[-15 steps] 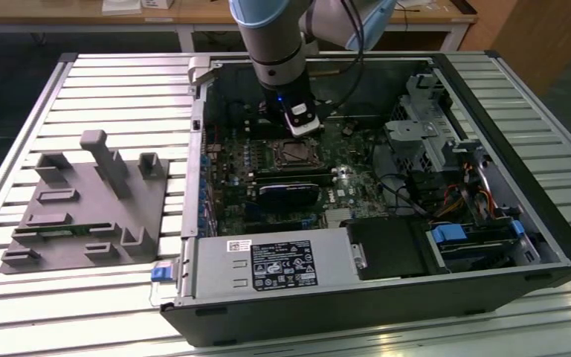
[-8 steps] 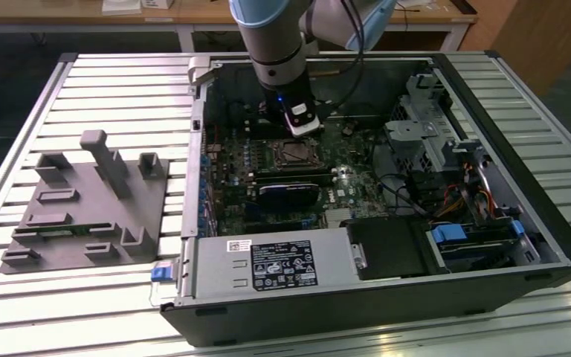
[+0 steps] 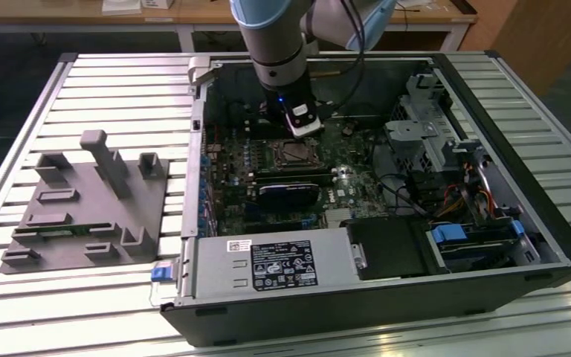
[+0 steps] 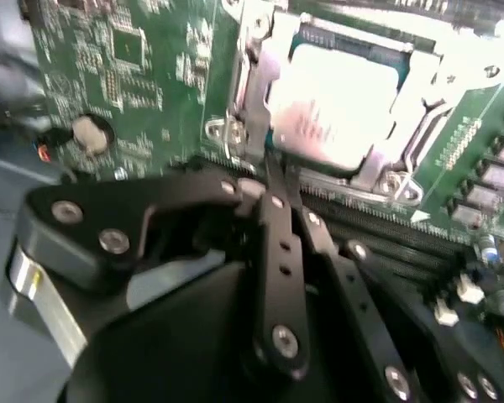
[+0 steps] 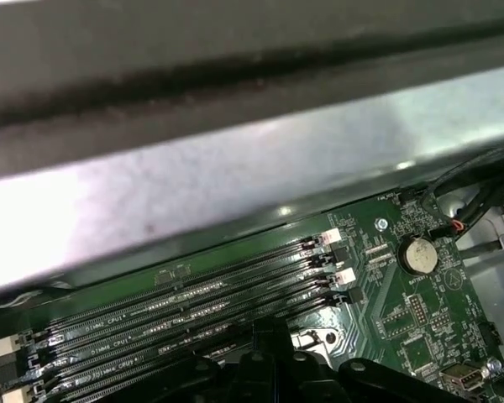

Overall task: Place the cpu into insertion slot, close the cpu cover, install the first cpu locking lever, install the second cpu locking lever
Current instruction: 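Install the first cpu locking lever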

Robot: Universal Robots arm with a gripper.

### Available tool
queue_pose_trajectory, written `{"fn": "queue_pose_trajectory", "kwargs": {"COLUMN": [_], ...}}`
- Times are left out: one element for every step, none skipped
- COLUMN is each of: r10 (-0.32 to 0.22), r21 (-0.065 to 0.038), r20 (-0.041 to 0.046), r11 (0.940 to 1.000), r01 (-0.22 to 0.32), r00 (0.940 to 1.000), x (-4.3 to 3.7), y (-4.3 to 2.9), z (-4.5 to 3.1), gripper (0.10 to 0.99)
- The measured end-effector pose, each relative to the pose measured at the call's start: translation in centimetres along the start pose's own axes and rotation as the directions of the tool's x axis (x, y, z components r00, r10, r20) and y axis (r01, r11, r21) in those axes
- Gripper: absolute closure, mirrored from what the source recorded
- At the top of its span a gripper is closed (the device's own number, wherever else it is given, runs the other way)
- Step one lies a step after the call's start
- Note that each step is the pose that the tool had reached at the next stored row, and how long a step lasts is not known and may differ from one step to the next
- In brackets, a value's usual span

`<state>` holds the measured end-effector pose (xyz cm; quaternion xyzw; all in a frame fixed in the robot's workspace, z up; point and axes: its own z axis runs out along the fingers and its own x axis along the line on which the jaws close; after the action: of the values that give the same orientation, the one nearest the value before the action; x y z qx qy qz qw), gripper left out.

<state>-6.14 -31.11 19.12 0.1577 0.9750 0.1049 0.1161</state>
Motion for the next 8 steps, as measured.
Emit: {"fn": "queue_pose_trajectory", "kwargs": {"r10": [0.000, 0.000, 0.000, 0.000, 0.000, 0.000, 0.000, 0.000], "r21": [-0.001, -0.001, -0.001, -0.001, -0.001, -0.001, -0.001, -0.001], "r20": [-0.0001, -0.0002, -0.0003, -0.0003, -0.0003, -0.0003, -0.0003, -0.0003], "r11": [1.0000, 1.0000, 1.0000, 1.0000, 1.0000, 1.0000, 1.0000, 1.0000], "r01": [0.000, 0.000, 0.000, 0.000, 0.000, 0.000, 0.000, 0.000], "r00": [1.0000, 1.0000, 1.0000, 1.0000, 1.0000, 1.0000, 1.0000, 1.0000], "x": [-0.01, -0.04, -0.09, -0.14, -0.19, -0.25, -0.30, -0.35], "y": [0.02, 0.06, 0.12, 0.18, 0.24, 0.31, 0.38, 0.44], "z": [-0.07, -0.23, -0.46, -0.69, -0.94, -1.20, -1.48, -1.73], "gripper": [0.980, 0.980, 0.980, 0.980, 0.980, 0.980, 0.980, 0.980]}}
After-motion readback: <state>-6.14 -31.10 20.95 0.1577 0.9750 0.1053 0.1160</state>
